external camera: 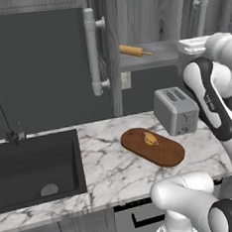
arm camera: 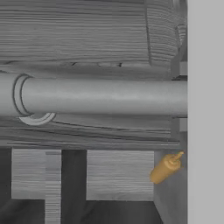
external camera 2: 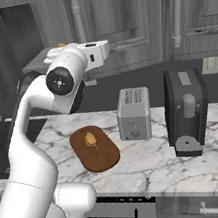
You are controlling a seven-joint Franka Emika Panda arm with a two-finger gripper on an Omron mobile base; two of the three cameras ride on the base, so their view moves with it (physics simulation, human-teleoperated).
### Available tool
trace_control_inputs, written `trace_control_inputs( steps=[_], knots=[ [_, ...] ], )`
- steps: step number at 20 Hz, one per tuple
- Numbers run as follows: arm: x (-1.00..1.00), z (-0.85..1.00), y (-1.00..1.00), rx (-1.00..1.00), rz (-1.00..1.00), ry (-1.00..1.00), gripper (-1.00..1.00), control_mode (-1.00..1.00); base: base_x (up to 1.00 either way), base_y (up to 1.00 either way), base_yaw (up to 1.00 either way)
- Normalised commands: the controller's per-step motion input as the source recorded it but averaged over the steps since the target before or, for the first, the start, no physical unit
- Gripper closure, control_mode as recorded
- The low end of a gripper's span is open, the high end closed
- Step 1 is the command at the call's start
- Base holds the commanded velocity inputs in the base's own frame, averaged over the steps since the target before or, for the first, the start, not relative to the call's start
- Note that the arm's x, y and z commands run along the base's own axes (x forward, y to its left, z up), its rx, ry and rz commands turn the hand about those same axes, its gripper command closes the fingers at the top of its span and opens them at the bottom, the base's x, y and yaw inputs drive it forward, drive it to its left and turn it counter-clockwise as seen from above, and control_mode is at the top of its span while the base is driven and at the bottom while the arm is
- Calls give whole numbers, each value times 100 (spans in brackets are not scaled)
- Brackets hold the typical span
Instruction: Open the cabinet, retrieve the rolling pin, and place it next to the meat on the cutting board to prepare for tenderizing.
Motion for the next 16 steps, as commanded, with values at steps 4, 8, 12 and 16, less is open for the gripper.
trace_control_inputs(
  steps=[4, 8, 12, 16],
  knots=[
    [-55, 0, -29, 0, 0, 0, 100, -100, 0, 0, 0],
    [-37, 0, -46, 3, 0, 0, 100, -100, 0, 0, 0],
    [-30, 0, -46, 3, 1, 0, 100, -100, 0, 0, 0],
    [-20, -1, -31, 1, 0, 0, -100, -100, 0, 0, 0]
  ],
)
